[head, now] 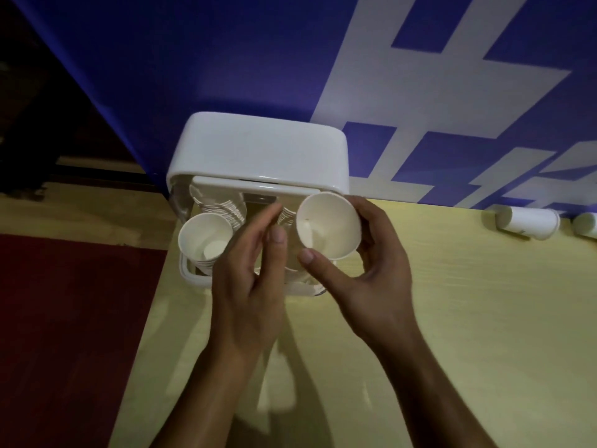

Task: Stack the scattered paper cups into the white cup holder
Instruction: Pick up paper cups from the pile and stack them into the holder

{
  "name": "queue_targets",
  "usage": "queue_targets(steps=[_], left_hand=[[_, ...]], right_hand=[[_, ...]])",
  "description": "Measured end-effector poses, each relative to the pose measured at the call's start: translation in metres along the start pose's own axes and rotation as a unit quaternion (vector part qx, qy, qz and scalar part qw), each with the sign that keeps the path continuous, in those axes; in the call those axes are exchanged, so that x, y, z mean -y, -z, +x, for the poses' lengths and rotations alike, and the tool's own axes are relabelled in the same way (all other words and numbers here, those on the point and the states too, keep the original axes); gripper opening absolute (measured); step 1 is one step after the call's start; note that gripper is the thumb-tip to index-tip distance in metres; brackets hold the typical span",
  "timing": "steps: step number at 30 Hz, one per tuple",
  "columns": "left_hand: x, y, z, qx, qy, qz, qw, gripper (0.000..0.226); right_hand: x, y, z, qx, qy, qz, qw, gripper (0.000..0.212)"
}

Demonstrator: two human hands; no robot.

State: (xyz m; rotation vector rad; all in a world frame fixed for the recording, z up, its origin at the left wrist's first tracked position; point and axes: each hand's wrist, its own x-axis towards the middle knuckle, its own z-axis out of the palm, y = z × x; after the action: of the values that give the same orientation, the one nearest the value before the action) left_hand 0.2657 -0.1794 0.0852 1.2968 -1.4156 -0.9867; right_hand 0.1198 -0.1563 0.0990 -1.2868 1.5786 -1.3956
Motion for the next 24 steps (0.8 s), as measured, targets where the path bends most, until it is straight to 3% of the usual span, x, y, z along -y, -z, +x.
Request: queue_targets(steps=[8, 14, 24], left_hand=[[0.020, -0.004, -0.002, 0.014, 0.048, 0.011, 0.999, 0.036], [0.039, -0.003, 0.004, 0.036, 0.095, 0.030, 0.994, 0.034], [0.052, -0.003, 0.009, 0.035, 0.106, 0.048, 0.993, 0.035]], right_hand=[[-0.025, -0.019, -0.003, 0.025, 0.011, -0.052, 0.998, 0.061], [-0.049, -0.024, -0.001, 0.028, 0.035, -0.131, 0.990, 0.064], [-0.070, -0.031, -0.004, 0.041, -0.035, -0.179, 0.982, 0.082]])
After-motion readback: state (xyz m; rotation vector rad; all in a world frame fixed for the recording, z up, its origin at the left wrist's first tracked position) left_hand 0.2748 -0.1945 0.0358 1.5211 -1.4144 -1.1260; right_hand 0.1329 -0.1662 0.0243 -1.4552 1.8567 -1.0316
